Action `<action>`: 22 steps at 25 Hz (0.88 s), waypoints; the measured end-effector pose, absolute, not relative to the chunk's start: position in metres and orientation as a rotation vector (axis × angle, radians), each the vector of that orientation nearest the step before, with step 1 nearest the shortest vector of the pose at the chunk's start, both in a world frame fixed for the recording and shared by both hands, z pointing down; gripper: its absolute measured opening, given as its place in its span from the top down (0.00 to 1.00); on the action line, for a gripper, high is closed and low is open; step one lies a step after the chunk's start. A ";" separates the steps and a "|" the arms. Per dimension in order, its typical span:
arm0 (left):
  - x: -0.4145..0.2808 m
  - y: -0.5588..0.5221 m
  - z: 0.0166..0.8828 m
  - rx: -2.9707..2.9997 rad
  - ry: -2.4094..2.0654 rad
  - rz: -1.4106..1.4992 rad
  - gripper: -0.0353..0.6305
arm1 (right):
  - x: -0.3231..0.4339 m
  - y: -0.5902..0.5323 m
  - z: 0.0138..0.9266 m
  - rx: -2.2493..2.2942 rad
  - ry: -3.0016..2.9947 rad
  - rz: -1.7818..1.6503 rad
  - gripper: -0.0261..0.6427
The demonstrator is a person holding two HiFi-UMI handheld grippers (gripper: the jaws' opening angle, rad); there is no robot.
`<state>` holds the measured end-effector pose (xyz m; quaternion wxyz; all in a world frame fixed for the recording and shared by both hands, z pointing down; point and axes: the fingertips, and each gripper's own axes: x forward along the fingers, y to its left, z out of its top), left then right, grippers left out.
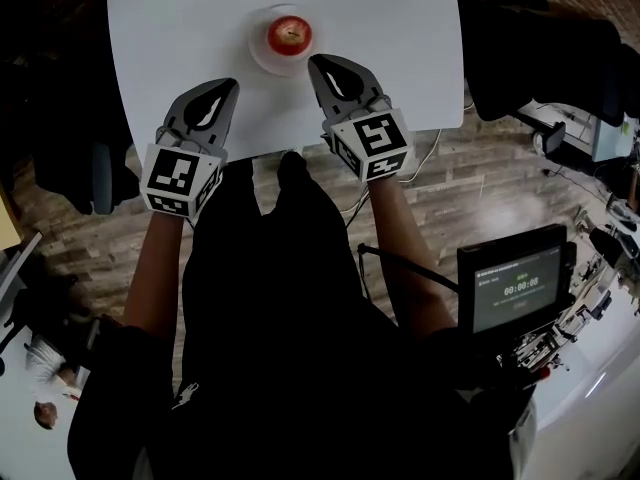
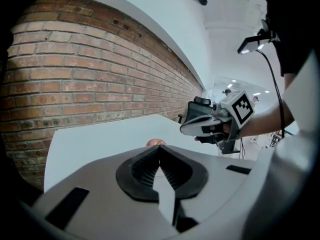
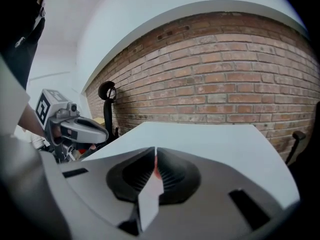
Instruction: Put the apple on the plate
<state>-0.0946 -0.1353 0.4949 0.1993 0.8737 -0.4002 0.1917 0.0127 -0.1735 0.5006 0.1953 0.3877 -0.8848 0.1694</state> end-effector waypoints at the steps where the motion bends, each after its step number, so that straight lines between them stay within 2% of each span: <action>1: -0.094 -0.134 0.495 2.443 -1.118 0.543 0.94 | 0.014 -0.174 0.501 1.087 -2.476 0.473 0.96; 10: -0.093 -0.124 0.490 2.429 -1.115 0.561 0.94 | 0.017 -0.178 0.507 1.086 -2.459 0.451 0.92; 22: -0.091 -0.123 0.490 2.430 -1.099 0.577 0.94 | 0.011 -0.176 0.528 1.010 -2.399 0.413 0.75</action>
